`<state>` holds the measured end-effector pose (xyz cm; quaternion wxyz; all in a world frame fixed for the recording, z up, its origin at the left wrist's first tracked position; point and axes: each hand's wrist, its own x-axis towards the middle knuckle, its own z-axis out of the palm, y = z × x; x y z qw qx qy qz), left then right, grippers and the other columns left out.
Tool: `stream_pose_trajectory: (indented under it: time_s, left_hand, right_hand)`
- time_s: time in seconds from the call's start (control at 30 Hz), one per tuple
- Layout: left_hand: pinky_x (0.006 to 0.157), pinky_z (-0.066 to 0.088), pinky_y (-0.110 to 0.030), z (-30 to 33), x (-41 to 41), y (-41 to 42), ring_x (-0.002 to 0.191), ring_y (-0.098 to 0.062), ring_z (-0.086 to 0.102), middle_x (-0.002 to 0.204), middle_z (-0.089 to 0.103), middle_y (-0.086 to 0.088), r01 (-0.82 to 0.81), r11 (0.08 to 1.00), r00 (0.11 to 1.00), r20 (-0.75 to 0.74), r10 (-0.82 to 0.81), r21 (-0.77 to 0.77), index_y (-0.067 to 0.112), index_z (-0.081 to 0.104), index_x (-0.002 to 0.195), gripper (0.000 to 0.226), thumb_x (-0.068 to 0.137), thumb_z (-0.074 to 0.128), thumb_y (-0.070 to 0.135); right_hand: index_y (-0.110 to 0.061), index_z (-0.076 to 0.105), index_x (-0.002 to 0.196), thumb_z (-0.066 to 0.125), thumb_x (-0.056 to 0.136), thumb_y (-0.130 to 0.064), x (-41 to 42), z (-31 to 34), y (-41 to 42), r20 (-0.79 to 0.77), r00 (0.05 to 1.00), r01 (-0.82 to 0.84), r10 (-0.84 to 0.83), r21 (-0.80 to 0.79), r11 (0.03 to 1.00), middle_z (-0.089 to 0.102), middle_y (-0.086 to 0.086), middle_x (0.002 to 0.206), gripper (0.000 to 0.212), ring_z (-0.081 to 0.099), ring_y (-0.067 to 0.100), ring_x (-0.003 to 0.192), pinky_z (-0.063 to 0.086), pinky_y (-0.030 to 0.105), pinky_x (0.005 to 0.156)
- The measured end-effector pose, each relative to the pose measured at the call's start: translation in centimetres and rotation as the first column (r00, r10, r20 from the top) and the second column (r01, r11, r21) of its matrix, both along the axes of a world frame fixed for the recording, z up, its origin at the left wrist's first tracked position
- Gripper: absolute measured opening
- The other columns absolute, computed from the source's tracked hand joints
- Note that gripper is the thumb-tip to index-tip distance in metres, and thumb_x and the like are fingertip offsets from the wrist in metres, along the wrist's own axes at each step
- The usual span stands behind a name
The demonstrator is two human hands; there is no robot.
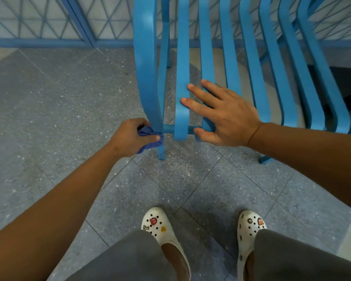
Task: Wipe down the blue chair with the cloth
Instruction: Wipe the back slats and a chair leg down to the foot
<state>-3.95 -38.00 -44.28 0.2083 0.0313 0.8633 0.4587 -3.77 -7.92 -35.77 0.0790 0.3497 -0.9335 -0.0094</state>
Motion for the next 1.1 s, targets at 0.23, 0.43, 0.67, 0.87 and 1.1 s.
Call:
stream_pose_trajectory:
  time_s: [0.23, 0.43, 0.67, 0.87, 1.1]
  left_hand:
    - [0.053, 0.056, -0.033, 0.6, 1.4, 0.8, 0.062, -0.020, 0.070, 0.079, 0.076, 0.000, -0.087, 0.995, 0.996, 0.016, 0.087, 0.048, 0.005, 0.068, 0.107, 0.034, 0.083, 0.084, 0.023]
    - [0.053, 0.058, -0.049, -1.1, 1.9, 1.7, 0.062, -0.033, 0.071, 0.077, 0.076, -0.009, -0.148, 0.988, 0.983, 0.114, 0.142, 0.042, 0.007, 0.070, 0.102, 0.032, 0.081, 0.084, 0.025]
    - [0.059, 0.056, -0.024, -0.8, 1.4, 1.1, 0.073, -0.016, 0.072, 0.089, 0.077, -0.004, -0.171, 0.982, 0.985, -0.003, 0.172, 0.081, 0.006, 0.070, 0.104, 0.034, 0.080, 0.086, 0.022]
    - [0.066, 0.062, -0.034, -3.6, 1.4, 1.2, 0.078, -0.015, 0.075, 0.092, 0.077, -0.009, -0.187, 0.981, 0.981, 0.061, 0.183, 0.058, 0.005, 0.070, 0.103, 0.035, 0.078, 0.088, 0.021]
    - [0.039, 0.044, -0.020, -4.3, 1.3, 2.3, 0.044, -0.004, 0.063, 0.067, 0.072, 0.002, -0.244, 0.966, 0.954, 0.200, 0.224, 0.085, -0.009, 0.066, 0.104, 0.027, 0.085, 0.079, 0.007]
  right_hand:
    - [-0.029, 0.027, 0.160, 0.046, 0.095, -0.062, 0.0, 0.0, 0.0, 0.013, 1.000, 0.008, -0.008, 0.002, 1.000, 0.027, 0.007, 0.166, 0.075, 0.027, 0.037, 0.151, 0.045, 0.052, 0.106]
    - [-0.029, 0.025, 0.160, 0.045, 0.095, -0.063, 0.0, -0.1, 0.0, 0.016, 1.000, 0.015, -0.015, 0.011, 1.000, 0.025, 0.006, 0.167, 0.076, 0.027, 0.036, 0.151, 0.045, 0.053, 0.106]
    - [-0.029, 0.023, 0.161, 0.042, 0.095, -0.065, 0.0, 0.0, 0.0, 0.018, 1.000, 0.024, -0.025, 0.025, 0.999, 0.025, 0.007, 0.166, 0.077, 0.026, 0.036, 0.152, 0.044, 0.054, 0.107]
    - [-0.029, 0.027, 0.160, 0.046, 0.094, -0.063, 0.0, -0.2, -0.1, 0.003, 1.000, 0.024, -0.024, 0.002, 1.000, 0.029, 0.007, 0.165, 0.076, 0.029, 0.036, 0.151, 0.045, 0.052, 0.107]
    - [-0.027, 0.028, 0.159, 0.046, 0.095, -0.063, -0.6, -0.2, -0.7, 0.003, 1.000, 0.030, -0.030, -0.010, 1.000, 0.031, 0.008, 0.164, 0.076, 0.030, 0.037, 0.150, 0.045, 0.053, 0.106]
